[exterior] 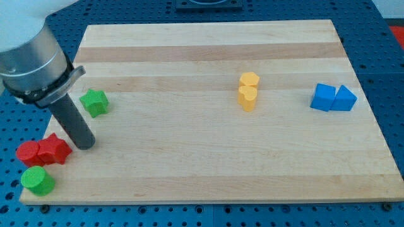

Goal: Move the green star to the top right of the red star

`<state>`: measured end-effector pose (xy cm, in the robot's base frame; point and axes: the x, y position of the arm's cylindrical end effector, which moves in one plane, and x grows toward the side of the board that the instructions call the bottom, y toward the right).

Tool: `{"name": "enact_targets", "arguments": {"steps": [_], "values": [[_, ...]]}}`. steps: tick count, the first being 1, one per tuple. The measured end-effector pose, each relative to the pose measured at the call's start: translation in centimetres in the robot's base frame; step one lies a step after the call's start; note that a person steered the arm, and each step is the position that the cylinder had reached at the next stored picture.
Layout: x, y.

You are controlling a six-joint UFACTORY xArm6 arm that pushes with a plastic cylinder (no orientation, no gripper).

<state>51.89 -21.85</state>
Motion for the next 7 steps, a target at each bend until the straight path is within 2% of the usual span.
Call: {"name": "enact_targets", "arguments": {"steps": [1,3,5,6,7], "values": [[-2.6,-0.2],[-3.1,-7.9],[-3.4,-7.7],[-3.9,-1.7],[-3.9,6.7]]}}
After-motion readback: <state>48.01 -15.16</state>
